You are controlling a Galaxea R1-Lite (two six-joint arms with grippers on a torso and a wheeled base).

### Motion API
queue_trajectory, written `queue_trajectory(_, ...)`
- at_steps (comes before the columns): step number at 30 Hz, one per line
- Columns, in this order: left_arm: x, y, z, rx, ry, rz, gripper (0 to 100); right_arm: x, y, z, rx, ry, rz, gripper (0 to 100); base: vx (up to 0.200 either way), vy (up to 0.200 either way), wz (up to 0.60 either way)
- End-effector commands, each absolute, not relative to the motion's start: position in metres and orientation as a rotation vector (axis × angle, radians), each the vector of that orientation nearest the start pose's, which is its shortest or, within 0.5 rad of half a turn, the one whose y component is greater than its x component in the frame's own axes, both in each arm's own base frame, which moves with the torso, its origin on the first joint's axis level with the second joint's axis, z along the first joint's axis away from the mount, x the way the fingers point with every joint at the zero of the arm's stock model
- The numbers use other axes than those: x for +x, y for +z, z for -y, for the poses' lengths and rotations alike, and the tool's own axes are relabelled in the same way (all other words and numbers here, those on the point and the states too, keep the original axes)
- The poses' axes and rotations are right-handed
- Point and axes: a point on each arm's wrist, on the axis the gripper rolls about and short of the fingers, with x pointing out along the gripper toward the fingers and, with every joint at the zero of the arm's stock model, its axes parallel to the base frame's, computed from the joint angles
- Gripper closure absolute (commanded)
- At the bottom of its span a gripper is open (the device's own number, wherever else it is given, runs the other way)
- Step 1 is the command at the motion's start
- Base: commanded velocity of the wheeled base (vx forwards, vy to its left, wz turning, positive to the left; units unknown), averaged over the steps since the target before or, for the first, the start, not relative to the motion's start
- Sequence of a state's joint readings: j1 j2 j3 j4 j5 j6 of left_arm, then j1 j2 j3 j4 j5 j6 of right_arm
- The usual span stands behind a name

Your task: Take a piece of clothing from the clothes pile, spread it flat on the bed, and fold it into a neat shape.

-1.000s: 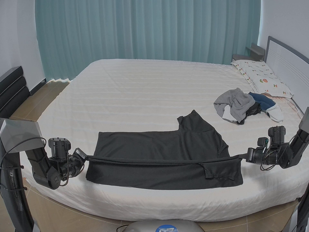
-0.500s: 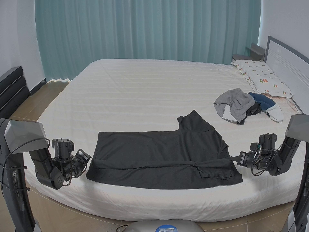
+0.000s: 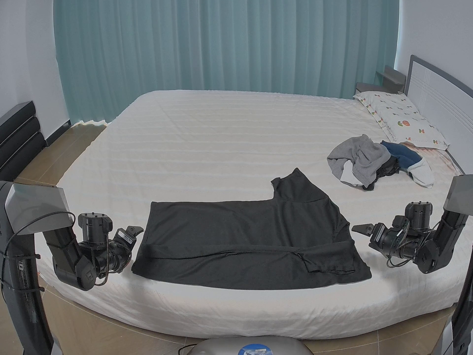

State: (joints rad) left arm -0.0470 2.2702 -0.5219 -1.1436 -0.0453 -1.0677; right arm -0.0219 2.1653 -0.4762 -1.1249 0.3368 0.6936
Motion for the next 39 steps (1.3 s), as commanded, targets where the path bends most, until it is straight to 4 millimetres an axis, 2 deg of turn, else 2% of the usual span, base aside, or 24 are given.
queue_trajectory(1,0.306,-0.005,0.015,-1.055,0.238,-0.603,0,0.283,0.023,-0.016,0.814,0.099,-0.677,0,0.0,0.0,0.0)
queue_trajectory(4,0.304,-0.007,0.015,-1.063,0.242,-0.61,0,0.277,0.017,-0.026,0.862,0.056,-0.716,0,0.0,0.0,0.0)
queue_trajectory(9,0.303,-0.007,0.016,-1.062,0.243,-0.615,0,0.279,0.014,-0.05,0.968,0.021,-0.738,0,0.0,0.0,0.0)
queue_trajectory(12,0.302,-0.008,0.016,-1.06,0.243,-0.618,0,0.28,0.001,-0.06,0.947,0.003,-0.765,0,0.0,0.0,0.0)
queue_trajectory(13,0.302,-0.008,0.017,-1.057,0.243,-0.622,0,0.284,-0.009,-0.065,0.933,-0.019,-0.77,0,0.0,0.0,0.0)
queue_trajectory(16,0.302,-0.008,0.017,-1.057,0.243,-0.622,0,0.286,-0.026,-0.072,0.905,-0.05,-0.774,0,0.0,0.0,0.0)
queue_trajectory(30,0.3,-0.011,0.02,-1.043,0.245,-0.632,0,0.287,-0.029,-0.078,0.899,-0.07,-0.753,0,0.0,0.0,0.0)
queue_trajectory(39,0.3,-0.011,0.02,-1.041,0.242,-0.632,0,0.286,-0.041,-0.086,0.861,-0.109,-0.755,0,0.0,0.0,0.0)
